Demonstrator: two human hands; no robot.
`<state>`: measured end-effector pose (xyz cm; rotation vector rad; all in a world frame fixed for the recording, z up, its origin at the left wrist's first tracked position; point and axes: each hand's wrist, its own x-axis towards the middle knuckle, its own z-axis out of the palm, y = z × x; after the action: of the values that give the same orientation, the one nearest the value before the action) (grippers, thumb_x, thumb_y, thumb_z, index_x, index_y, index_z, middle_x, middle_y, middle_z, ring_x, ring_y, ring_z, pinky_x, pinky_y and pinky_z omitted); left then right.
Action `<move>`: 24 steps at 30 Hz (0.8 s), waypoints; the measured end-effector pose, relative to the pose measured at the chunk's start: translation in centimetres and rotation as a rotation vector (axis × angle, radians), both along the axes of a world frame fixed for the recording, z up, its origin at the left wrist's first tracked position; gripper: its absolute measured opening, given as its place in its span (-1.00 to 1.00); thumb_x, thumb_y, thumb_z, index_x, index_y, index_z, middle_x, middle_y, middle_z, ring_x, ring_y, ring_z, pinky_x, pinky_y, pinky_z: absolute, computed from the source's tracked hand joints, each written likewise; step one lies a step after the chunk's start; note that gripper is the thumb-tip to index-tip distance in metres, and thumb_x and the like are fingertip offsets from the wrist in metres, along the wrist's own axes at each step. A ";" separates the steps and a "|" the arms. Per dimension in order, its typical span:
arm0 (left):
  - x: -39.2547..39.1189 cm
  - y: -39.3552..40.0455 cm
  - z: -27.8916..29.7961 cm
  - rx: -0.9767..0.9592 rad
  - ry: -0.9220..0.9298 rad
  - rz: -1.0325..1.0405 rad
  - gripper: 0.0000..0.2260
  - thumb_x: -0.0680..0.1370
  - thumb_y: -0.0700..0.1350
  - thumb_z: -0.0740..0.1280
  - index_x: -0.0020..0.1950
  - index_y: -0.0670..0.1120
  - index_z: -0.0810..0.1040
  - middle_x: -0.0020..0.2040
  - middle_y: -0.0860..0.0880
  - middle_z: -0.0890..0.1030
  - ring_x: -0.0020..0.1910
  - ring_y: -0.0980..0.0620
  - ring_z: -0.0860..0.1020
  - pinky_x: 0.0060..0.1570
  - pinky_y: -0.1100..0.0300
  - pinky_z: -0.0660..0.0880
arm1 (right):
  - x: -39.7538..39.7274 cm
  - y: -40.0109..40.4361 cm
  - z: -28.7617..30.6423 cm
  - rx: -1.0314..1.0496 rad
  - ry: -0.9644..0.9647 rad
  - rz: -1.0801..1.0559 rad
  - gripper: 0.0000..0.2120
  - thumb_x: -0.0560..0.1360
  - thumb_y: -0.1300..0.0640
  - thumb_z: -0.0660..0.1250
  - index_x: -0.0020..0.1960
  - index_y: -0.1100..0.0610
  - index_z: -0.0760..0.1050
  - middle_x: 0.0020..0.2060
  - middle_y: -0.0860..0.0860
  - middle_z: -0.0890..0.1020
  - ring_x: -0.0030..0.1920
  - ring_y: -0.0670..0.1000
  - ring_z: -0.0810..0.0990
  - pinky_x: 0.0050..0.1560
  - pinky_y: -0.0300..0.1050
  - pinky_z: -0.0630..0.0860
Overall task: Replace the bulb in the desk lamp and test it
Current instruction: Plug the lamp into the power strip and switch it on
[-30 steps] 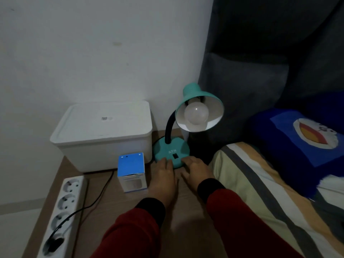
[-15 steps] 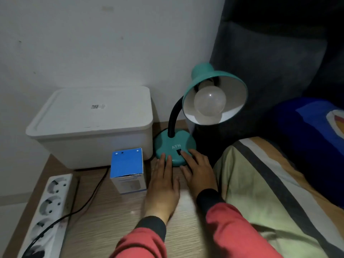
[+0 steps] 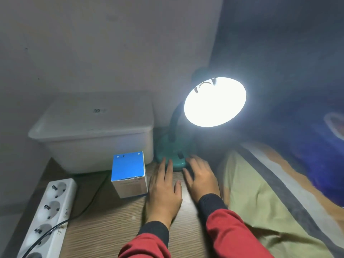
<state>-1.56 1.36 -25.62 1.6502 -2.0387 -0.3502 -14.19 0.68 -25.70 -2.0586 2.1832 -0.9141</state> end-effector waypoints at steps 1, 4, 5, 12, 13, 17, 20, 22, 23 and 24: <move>0.0 0.0 0.0 -0.003 0.001 -0.001 -0.43 0.43 0.04 0.09 0.40 -0.14 0.38 0.44 -0.12 0.38 0.35 -0.09 0.45 0.33 0.00 0.36 | 0.0 0.0 0.0 -0.003 0.003 -0.002 -0.68 0.43 0.01 0.17 0.05 0.14 0.55 0.03 0.09 0.65 0.00 0.13 0.62 -0.02 -0.10 0.60; 0.1 -0.1 -0.1 -0.008 0.007 -0.008 -0.43 0.42 0.03 0.10 0.39 -0.14 0.39 0.44 -0.12 0.38 0.35 -0.09 0.45 0.33 0.00 0.35 | 0.0 -0.1 -0.1 -0.014 0.006 -0.002 -0.67 0.42 0.01 0.17 0.06 0.14 0.55 0.04 0.09 0.65 0.00 0.13 0.62 -0.02 -0.09 0.61; 0.1 -0.1 -0.2 -0.012 0.009 -0.010 -0.43 0.42 0.03 0.10 0.40 -0.14 0.39 0.44 -0.12 0.38 0.35 -0.09 0.45 0.34 0.00 0.35 | 0.0 -0.1 -0.1 -0.018 0.010 -0.001 -0.67 0.42 0.01 0.17 0.06 0.14 0.55 0.05 0.09 0.65 0.00 0.13 0.62 -0.02 -0.10 0.60; 0.0 -0.1 -0.4 -0.026 0.008 0.003 -0.43 0.43 0.04 0.09 0.42 -0.12 0.36 0.46 -0.09 0.35 0.38 -0.07 0.42 0.37 0.04 0.32 | 0.0 -0.1 -0.1 -0.036 0.020 0.000 -0.68 0.42 0.01 0.17 0.05 0.13 0.55 0.05 0.07 0.65 0.00 0.12 0.62 -0.03 -0.11 0.60; 0.0 -0.1 -0.4 -0.025 0.006 0.005 -0.43 0.43 0.05 0.08 0.42 -0.12 0.35 0.46 -0.09 0.34 0.38 -0.07 0.42 0.37 0.05 0.32 | 0.0 -0.1 -0.1 -0.034 0.023 0.000 -0.69 0.42 0.01 0.18 0.04 0.13 0.55 0.04 0.07 0.65 -0.01 0.12 0.62 -0.05 -0.10 0.61; 0.0 -0.1 -0.4 -0.025 0.006 0.010 -0.43 0.43 0.05 0.08 0.42 -0.12 0.36 0.46 -0.09 0.35 0.37 -0.07 0.42 0.36 0.05 0.34 | 0.0 -0.1 0.0 -0.031 0.019 0.009 -0.69 0.42 0.00 0.17 0.05 0.12 0.54 0.04 0.06 0.65 -0.01 0.12 0.62 -0.08 -0.09 0.61; 0.0 -0.2 -0.6 -0.029 0.009 0.010 -0.43 0.43 0.04 0.10 0.41 -0.12 0.37 0.45 -0.10 0.36 0.36 -0.08 0.43 0.35 0.04 0.37 | 0.0 -0.1 0.1 -0.033 0.020 0.012 -0.68 0.42 0.00 0.17 0.05 0.12 0.54 0.04 0.06 0.65 -0.02 0.12 0.62 -0.08 -0.09 0.61; 0.0 -0.2 -0.7 -0.035 0.009 0.008 -0.43 0.43 0.04 0.10 0.41 -0.12 0.36 0.45 -0.10 0.36 0.36 -0.07 0.43 0.35 0.05 0.37 | 0.0 -0.1 0.1 -0.030 0.016 0.014 -0.68 0.42 0.00 0.17 0.06 0.12 0.54 0.04 0.06 0.65 -0.02 0.12 0.62 -0.09 -0.09 0.62; 0.0 -0.2 -0.7 -0.035 0.011 0.006 -0.43 0.43 0.04 0.10 0.42 -0.11 0.35 0.46 -0.09 0.35 0.37 -0.07 0.42 0.36 0.05 0.36 | 0.0 -0.1 0.1 -0.030 0.013 0.016 -0.68 0.42 0.01 0.17 0.07 0.12 0.54 0.04 0.05 0.64 -0.02 0.12 0.62 -0.08 -0.09 0.62; 0.0 -0.2 -0.8 -0.035 0.015 0.007 -0.44 0.44 0.03 0.11 0.43 -0.11 0.34 0.47 -0.08 0.33 0.38 -0.06 0.41 0.38 0.06 0.34 | 0.0 -0.1 0.1 -0.030 0.009 0.022 -0.67 0.42 0.01 0.17 0.09 0.11 0.53 0.05 0.05 0.64 -0.02 0.11 0.61 -0.07 -0.08 0.61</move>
<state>-1.59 1.14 -26.37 1.6291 -2.0161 -0.3217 -14.20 0.62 -25.59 -2.0992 2.1598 -0.9440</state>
